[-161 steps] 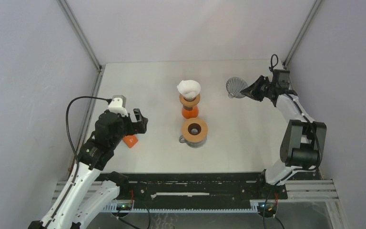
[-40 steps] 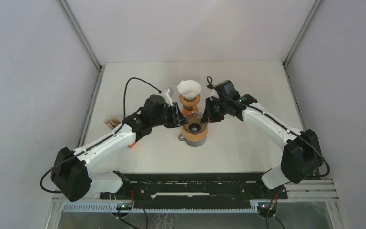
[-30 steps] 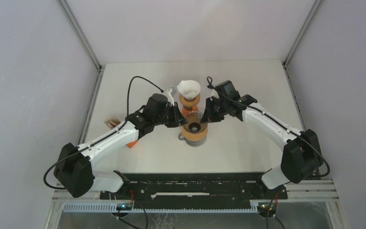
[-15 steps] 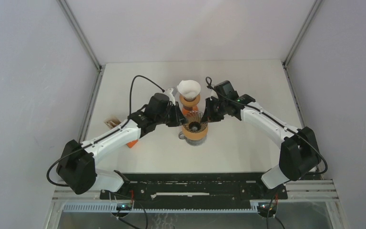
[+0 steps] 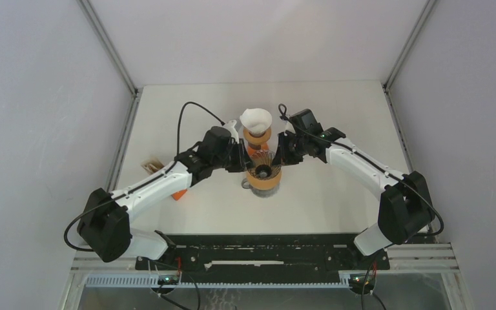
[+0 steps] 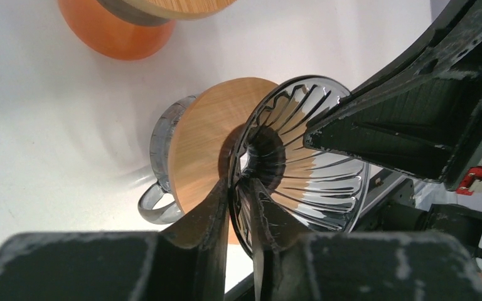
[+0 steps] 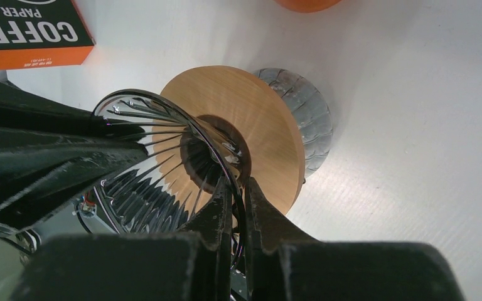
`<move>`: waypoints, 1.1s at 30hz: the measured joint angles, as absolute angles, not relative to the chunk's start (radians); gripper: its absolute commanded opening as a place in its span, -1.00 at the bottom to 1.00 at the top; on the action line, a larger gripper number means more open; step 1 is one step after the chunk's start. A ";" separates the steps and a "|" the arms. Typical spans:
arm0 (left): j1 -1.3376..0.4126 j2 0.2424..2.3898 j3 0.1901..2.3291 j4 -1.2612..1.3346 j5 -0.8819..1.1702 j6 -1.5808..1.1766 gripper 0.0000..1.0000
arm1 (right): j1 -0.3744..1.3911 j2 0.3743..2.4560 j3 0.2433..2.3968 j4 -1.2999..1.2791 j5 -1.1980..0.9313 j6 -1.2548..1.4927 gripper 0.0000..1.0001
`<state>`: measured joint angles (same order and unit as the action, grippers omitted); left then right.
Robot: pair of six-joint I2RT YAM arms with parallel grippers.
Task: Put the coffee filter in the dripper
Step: Place the coffee dripper in the dripper holder.
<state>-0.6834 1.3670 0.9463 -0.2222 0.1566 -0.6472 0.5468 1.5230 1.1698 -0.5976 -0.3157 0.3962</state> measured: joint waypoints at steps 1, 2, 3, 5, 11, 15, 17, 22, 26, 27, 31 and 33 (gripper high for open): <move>-0.687 1.368 0.948 -0.228 0.155 -0.643 -0.48 | 0.548 1.523 1.170 -0.596 -0.317 0.396 -1.00; -0.693 1.370 0.949 -0.239 0.154 -0.637 -0.45 | 0.551 1.523 1.170 -0.595 -0.319 0.396 -0.97; -0.698 1.371 0.950 -0.250 0.152 -0.632 -0.42 | 0.554 1.523 1.170 -0.595 -0.321 0.396 -0.93; -0.706 1.371 0.958 -0.273 0.148 -0.624 -0.31 | 0.559 1.522 1.170 -0.595 -0.324 0.397 -0.85; -0.716 1.371 1.001 -0.330 0.134 -0.610 -0.14 | 0.559 1.522 1.174 -0.601 -0.328 0.399 -0.58; -0.716 1.371 1.029 -0.340 0.123 -0.607 -0.06 | 0.556 1.522 1.175 -0.628 -0.317 0.397 -0.37; -0.716 1.371 1.034 -0.344 0.115 -0.603 -0.03 | 0.554 1.522 1.175 -0.653 -0.313 0.394 -0.30; -0.713 1.365 1.035 -0.357 0.099 -0.603 0.08 | 0.548 1.518 1.175 -0.673 -0.311 0.394 -0.16; -0.710 1.345 1.035 -0.363 0.080 -0.602 0.18 | 0.545 1.494 1.176 -0.689 -0.312 0.394 -0.04; -0.710 1.336 1.035 -0.363 0.077 -0.602 0.20 | 0.545 1.485 1.176 -0.693 -0.313 0.394 -0.01; -0.706 1.287 1.035 -0.366 0.051 -0.602 0.29 | 0.545 1.454 1.184 -0.699 -0.315 0.394 0.12; -0.704 1.255 1.035 -0.369 0.032 -0.602 0.32 | 0.545 1.435 1.185 -0.700 -0.315 0.394 0.19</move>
<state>-0.7044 1.2552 1.0351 -0.3695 0.0322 -0.6018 0.5446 1.4353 1.1854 -0.7002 -0.3149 0.3939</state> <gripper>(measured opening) 0.639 0.544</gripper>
